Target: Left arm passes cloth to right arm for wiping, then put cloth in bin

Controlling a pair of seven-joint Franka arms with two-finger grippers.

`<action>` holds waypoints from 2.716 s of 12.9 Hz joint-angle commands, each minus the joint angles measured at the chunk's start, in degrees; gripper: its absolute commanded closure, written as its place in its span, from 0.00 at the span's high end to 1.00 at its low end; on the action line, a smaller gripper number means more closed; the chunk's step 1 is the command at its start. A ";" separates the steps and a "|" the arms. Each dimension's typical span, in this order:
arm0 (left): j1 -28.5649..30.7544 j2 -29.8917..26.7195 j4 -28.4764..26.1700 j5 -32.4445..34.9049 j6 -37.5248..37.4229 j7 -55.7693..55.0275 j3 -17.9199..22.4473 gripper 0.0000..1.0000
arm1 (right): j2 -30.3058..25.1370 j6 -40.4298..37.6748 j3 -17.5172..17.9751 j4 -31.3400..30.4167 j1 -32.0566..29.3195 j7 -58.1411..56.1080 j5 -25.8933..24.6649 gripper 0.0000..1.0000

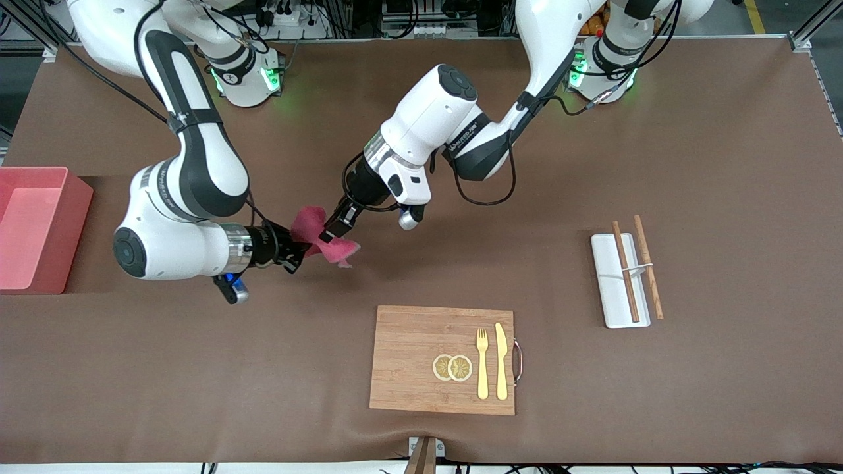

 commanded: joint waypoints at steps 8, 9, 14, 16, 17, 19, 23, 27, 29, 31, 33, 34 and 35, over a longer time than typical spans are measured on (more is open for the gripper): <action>5.69 -14.23 1.15 -0.55 -27.96 9.26 5.42 1.00 | 4.66 6.12 0.06 -2.33 2.52 -2.69 -24.68 0.00; 7.80 -15.99 1.24 -1.60 -33.68 12.95 5.24 1.00 | 6.94 7.96 0.06 -2.33 1.90 -5.15 -28.20 0.00; 17.38 -23.38 1.15 -4.42 -57.60 37.89 5.59 1.00 | 9.95 17.37 -0.02 -2.07 -11.43 -27.01 -41.30 0.00; 21.94 -25.05 1.15 -3.99 -65.51 47.39 5.59 1.00 | 9.78 17.65 -0.02 -1.80 -16.71 -32.57 -48.51 0.00; 23.62 -26.28 1.15 -3.64 -68.25 52.22 5.68 1.00 | 9.69 18.34 0.06 -1.80 -19.43 -34.59 -51.06 0.00; 28.09 -28.65 0.45 -3.55 -73.43 63.55 5.85 1.00 | 9.25 19.84 -0.02 -1.89 -23.92 -39.25 -52.76 0.00; 36.28 -31.38 -0.34 3.38 -81.53 89.40 5.68 1.00 | 3.38 20.20 -0.11 -1.80 -30.87 -56.54 -53.90 0.00; 38.93 -34.63 -2.63 6.91 -82.34 92.88 5.42 1.00 | -1.91 15.11 -0.55 -1.71 -31.24 -62.22 -59.15 0.00; 38.93 -34.99 -2.98 8.66 -82.34 93.23 5.15 1.00 | 0.10 15.01 -0.38 -2.06 -31.32 -61.17 -59.35 0.00; 38.23 -35.17 -3.68 10.95 -82.08 95.06 5.59 1.00 | 4.74 18.58 -0.29 -2.33 -32.02 -59.32 -59.00 0.00; 38.58 -34.82 -3.25 11.65 -81.63 97.00 5.85 1.00 | 9.23 24.47 -0.03 -2.59 -31.59 -59.14 -57.43 0.00; 38.84 -34.99 -3.42 12.09 -81.63 98.05 5.77 1.00 | 10.30 26.07 0.93 -2.51 -30.98 -59.14 -53.59 0.00; 40.06 -35.08 -3.42 11.92 -81.63 99.11 5.77 1.00 | 10.91 26.52 1.47 -2.42 -29.41 -58.61 -49.11 0.00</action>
